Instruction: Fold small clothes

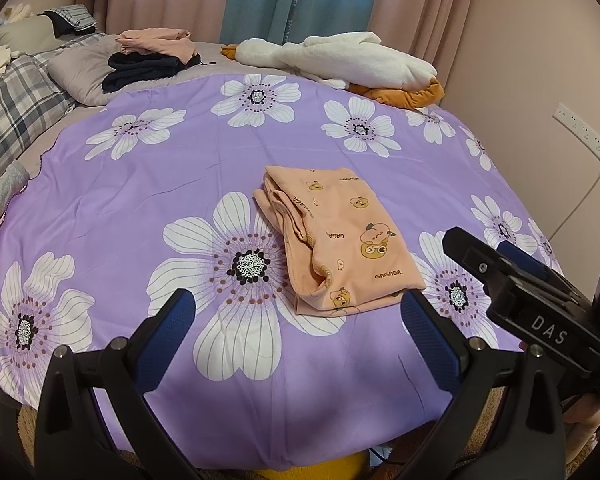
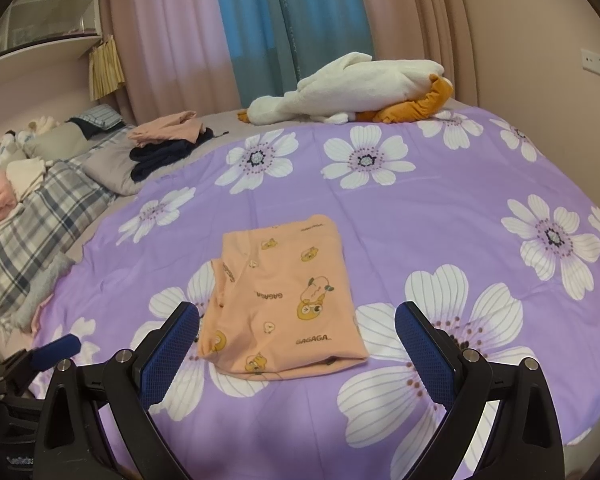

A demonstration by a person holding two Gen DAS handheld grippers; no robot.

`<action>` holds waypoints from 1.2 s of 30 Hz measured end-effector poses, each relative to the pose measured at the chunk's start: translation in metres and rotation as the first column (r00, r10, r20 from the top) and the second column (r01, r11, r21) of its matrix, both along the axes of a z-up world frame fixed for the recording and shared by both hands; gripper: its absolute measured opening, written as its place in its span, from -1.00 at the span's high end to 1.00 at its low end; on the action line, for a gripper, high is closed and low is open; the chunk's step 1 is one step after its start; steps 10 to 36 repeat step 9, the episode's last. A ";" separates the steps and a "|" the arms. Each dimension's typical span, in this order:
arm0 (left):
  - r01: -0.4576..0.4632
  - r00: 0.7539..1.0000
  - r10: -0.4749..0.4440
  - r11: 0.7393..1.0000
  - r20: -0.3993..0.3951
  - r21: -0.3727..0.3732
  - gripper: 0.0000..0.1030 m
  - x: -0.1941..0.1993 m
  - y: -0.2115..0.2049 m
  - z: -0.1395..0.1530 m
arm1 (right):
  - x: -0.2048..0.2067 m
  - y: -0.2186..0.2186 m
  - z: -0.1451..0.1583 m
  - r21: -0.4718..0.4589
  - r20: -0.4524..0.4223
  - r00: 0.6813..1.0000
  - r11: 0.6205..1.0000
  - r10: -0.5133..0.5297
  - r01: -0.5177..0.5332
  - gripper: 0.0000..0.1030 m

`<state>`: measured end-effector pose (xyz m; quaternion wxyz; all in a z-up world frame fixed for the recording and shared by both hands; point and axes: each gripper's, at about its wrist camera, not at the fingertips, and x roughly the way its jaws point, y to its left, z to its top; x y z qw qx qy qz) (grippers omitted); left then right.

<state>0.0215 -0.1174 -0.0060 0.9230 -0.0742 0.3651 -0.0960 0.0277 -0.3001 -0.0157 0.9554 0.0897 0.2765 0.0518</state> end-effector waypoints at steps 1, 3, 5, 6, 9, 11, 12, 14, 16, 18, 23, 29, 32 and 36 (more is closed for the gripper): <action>0.000 1.000 0.000 1.000 -0.001 0.000 -0.99 0.000 0.000 0.000 | 0.000 0.000 0.000 0.000 -0.001 1.000 1.000 -0.002 0.002 -0.90; 0.000 1.000 0.000 1.000 -0.002 -0.002 -0.99 0.000 0.000 0.000 | 0.001 0.000 0.000 -0.001 -0.001 1.000 1.000 -0.001 0.001 -0.90; 0.004 1.000 -0.004 1.000 -0.001 -0.005 -0.99 0.000 0.000 0.000 | 0.001 0.000 0.000 0.000 -0.002 1.000 1.000 -0.002 0.002 -0.90; 0.005 1.000 -0.005 1.000 0.000 -0.004 -0.99 -0.001 -0.001 0.000 | 0.000 0.000 0.000 0.000 -0.003 1.000 1.000 -0.002 0.002 -0.90; 0.006 1.000 -0.006 1.000 0.002 -0.005 -0.99 -0.002 -0.002 0.001 | 0.000 0.000 -0.001 -0.001 -0.004 1.000 1.000 -0.003 0.003 -0.90; 0.006 1.000 -0.006 1.000 0.002 -0.005 -0.99 -0.002 -0.002 0.001 | 0.000 0.000 -0.001 -0.001 -0.004 1.000 1.000 -0.003 0.003 -0.90; 0.006 1.000 -0.006 1.000 0.002 -0.005 -0.99 -0.002 -0.002 0.001 | 0.000 0.000 -0.001 -0.001 -0.004 1.000 1.000 -0.003 0.003 -0.90; 0.006 1.000 -0.006 1.000 0.002 -0.005 -0.99 -0.002 -0.002 0.001 | 0.000 0.000 -0.001 -0.001 -0.004 1.000 1.000 -0.003 0.003 -0.90; 0.006 1.000 -0.006 1.000 0.002 -0.005 -0.99 -0.002 -0.002 0.001 | 0.000 0.000 -0.001 -0.001 -0.004 1.000 1.000 -0.003 0.003 -0.90; 0.006 1.000 -0.006 1.000 0.002 -0.005 -0.99 -0.002 -0.002 0.001 | 0.000 0.000 -0.001 -0.001 -0.004 1.000 1.000 -0.003 0.003 -0.90; 0.006 1.000 -0.006 1.000 0.002 -0.005 -0.99 -0.002 -0.002 0.001 | 0.000 0.000 -0.001 -0.001 -0.004 1.000 1.000 -0.003 0.003 -0.90; 0.006 1.000 -0.006 1.000 0.002 -0.005 -0.99 -0.002 -0.002 0.001 | 0.000 0.000 -0.001 -0.001 -0.004 1.000 1.000 -0.003 0.003 -0.90; 0.006 1.000 -0.006 1.000 0.002 -0.005 -0.99 -0.002 -0.002 0.001 | 0.000 0.000 -0.001 -0.001 -0.004 1.000 1.000 -0.003 0.003 -0.90; 0.006 1.000 -0.006 1.000 0.002 -0.005 -0.99 -0.002 -0.002 0.001 | 0.000 0.000 -0.001 -0.001 -0.004 1.000 1.000 -0.003 0.003 -0.90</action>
